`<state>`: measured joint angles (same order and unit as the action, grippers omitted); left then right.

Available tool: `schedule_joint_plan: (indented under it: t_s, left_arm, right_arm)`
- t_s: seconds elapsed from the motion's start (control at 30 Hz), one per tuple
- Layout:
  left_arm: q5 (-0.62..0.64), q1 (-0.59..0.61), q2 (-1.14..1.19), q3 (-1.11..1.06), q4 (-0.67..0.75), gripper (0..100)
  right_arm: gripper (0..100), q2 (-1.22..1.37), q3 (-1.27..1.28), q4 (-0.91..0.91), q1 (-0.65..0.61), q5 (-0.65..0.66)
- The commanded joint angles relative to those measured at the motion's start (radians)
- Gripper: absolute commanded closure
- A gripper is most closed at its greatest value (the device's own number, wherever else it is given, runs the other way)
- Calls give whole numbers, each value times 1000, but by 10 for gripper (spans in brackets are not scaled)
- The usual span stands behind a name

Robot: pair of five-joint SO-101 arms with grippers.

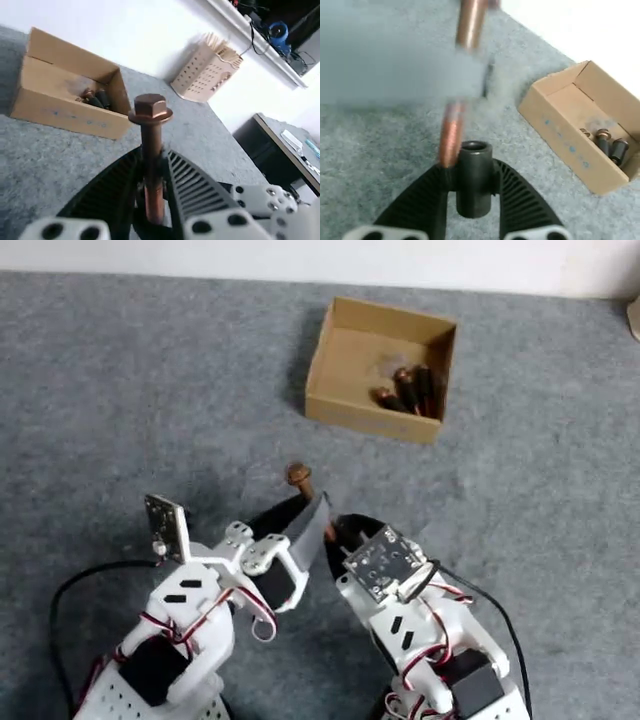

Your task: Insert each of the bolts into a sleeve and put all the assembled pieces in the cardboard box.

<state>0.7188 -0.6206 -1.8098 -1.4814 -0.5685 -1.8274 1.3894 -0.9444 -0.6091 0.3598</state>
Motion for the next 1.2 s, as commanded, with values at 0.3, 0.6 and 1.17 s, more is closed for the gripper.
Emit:
schedule_joint_plan:
  t_s: [0.3,0.6,1.17]
  left_arm:
    - [5,114,-12,-68,190,994]
    - [100,101,-10,-70,181,994]
    - [101,68,-8,-133,250,994]
  right_arm:
    - [994,-12,-8,36,-48,12]
    - [994,-12,-8,36,-48,12]
    - [994,-12,-12,13,-53,12]
